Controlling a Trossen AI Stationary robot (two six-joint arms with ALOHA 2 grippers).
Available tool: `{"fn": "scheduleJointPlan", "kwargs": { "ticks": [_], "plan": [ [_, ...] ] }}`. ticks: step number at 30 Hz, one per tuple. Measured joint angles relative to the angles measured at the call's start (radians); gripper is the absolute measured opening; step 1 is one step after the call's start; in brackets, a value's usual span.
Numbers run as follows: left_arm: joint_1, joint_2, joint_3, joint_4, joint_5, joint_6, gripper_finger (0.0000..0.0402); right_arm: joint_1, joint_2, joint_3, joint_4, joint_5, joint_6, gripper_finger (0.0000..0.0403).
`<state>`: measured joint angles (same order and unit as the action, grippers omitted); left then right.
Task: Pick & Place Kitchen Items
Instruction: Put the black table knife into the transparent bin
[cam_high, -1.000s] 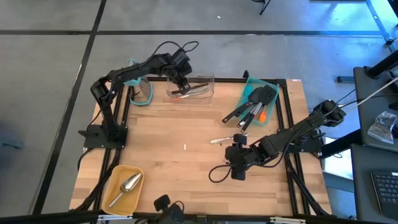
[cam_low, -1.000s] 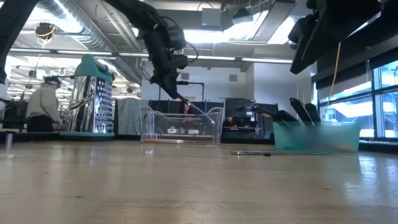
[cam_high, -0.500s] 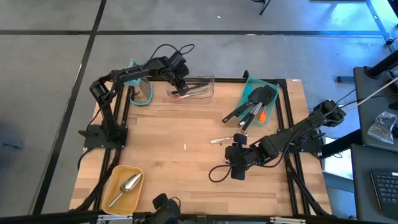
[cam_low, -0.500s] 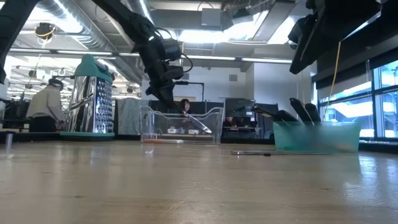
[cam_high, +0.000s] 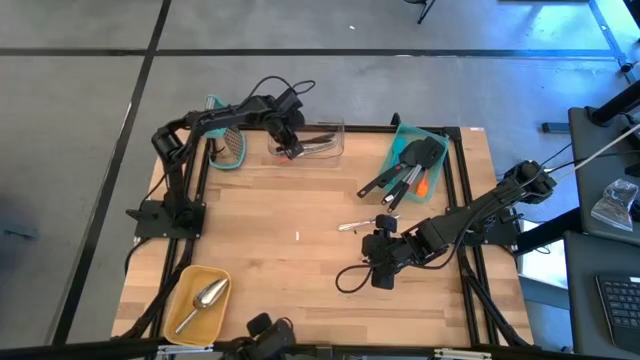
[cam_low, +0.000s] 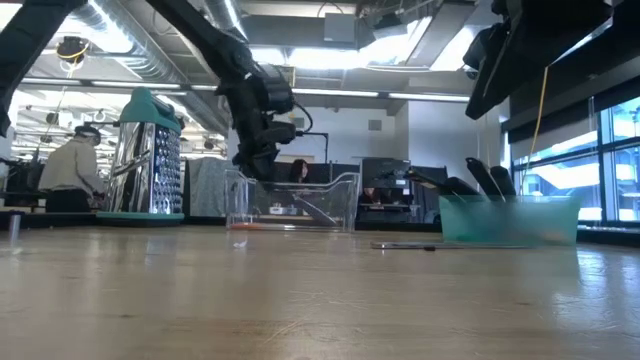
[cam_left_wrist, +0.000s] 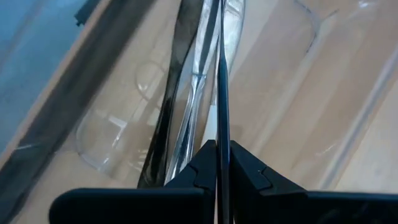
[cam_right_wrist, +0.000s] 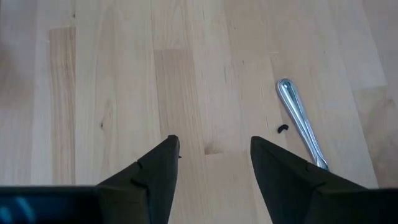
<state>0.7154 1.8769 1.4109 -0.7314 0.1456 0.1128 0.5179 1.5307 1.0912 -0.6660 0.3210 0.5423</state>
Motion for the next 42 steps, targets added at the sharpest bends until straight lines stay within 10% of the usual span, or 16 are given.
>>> {"fn": "scheduleJointPlan", "kwargs": {
  "ticks": [42],
  "plan": [
    [-0.029,0.102,0.003,-0.061,-0.141,0.126,0.0023,0.0,0.0,0.0,-0.001,0.0,0.0,0.0201]
  ]
}}
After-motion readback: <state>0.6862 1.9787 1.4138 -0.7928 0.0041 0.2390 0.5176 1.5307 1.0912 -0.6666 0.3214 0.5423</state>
